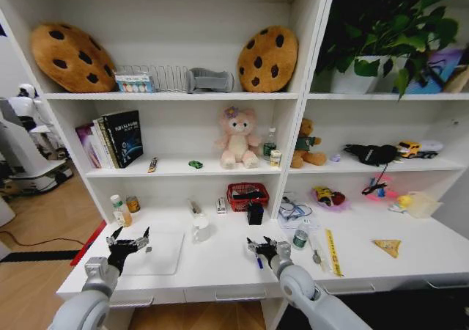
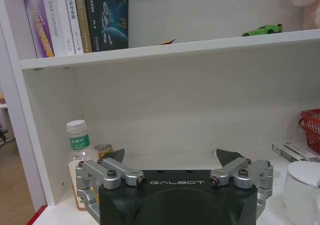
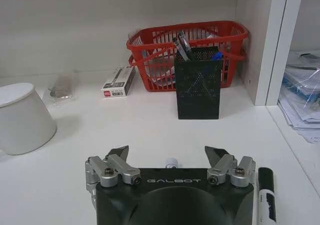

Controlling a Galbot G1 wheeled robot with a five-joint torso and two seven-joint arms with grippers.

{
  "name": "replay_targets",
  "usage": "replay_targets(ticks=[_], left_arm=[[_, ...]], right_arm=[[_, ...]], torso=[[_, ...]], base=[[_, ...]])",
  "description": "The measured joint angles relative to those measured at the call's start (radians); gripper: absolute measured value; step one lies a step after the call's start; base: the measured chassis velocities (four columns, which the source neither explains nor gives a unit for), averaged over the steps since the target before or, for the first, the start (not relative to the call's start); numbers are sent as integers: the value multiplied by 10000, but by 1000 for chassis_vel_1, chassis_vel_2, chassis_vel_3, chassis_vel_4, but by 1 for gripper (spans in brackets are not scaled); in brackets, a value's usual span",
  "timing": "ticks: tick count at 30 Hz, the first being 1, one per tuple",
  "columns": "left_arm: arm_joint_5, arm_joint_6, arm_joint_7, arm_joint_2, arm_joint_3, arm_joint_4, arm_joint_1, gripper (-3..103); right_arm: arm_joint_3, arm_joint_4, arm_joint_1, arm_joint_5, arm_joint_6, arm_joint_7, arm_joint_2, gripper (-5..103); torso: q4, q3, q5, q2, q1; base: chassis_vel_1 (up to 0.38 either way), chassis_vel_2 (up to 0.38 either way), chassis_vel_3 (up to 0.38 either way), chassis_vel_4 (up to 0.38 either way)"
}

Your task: Organize the objects on the table.

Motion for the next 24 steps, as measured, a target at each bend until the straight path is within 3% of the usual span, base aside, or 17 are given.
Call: replay_targets(ticks=[10,24], left_arm=[[-23,-13,0,7,45,97,-90,100],[-41,-22,-6,11,41,150,-120,100]], right_arm=[[-238,-299,208,141,-153,144,141,86],[-424,-771,499,376,-264,227,293,75]], torso=[[1,0,1,0,0],[0,0,1,0,0]], base=[[0,0,0,0],[0,0,0,0]])
